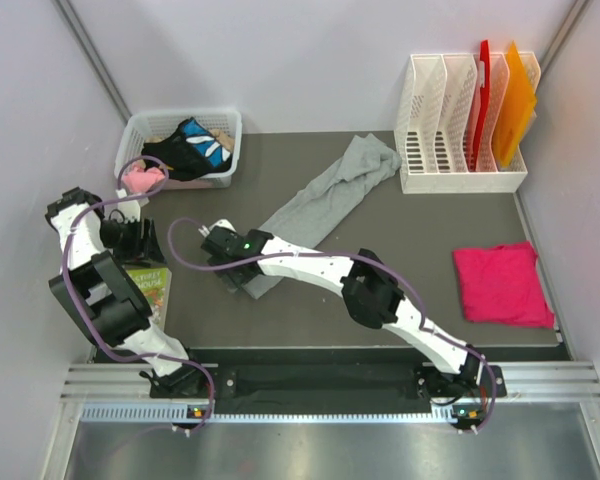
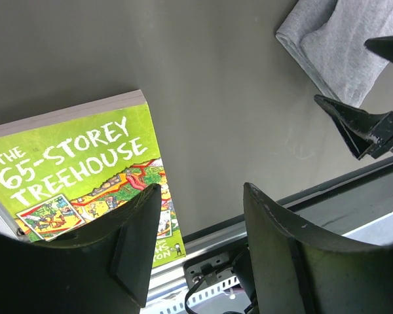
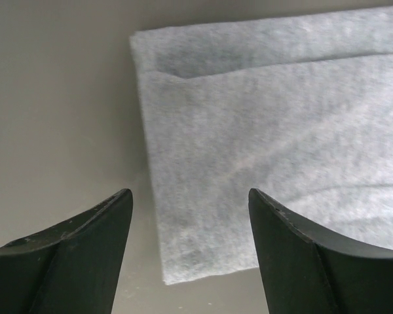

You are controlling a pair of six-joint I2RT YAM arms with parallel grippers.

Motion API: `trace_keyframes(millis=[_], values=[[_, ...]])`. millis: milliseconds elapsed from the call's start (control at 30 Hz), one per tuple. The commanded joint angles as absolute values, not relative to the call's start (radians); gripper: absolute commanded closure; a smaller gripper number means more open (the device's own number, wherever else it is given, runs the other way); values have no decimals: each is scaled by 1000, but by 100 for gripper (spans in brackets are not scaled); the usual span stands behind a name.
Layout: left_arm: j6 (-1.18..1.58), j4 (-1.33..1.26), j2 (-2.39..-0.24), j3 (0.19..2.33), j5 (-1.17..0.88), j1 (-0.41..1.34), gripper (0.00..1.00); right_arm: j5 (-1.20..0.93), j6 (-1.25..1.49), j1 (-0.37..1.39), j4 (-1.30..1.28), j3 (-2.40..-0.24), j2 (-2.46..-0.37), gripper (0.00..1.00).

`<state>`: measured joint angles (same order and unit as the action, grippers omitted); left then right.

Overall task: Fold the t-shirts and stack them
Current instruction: Rotate the tshirt 45 degrees

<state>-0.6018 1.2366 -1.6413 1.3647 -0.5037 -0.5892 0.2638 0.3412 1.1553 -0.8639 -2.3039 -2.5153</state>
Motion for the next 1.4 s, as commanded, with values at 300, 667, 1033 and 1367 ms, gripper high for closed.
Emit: trace_keyframes(millis=[300, 667, 1033, 1367], values=[[-635, 1270, -1637, 1378, -518, -589, 42, 163, 351, 1193, -802, -2174, -2537, 38], [-658, 1259, -1606, 1356, -492, -591, 43, 135, 411, 1223, -743, -1830, -2344, 40], [-669, 1273, -1597, 1358, -494, -591, 43, 163, 426, 1270, -774, -1631, -2215, 39], [-687, 1281, -1566, 1339, -489, -591, 43, 278, 391, 1322, -956, -1747, -2187, 39]])
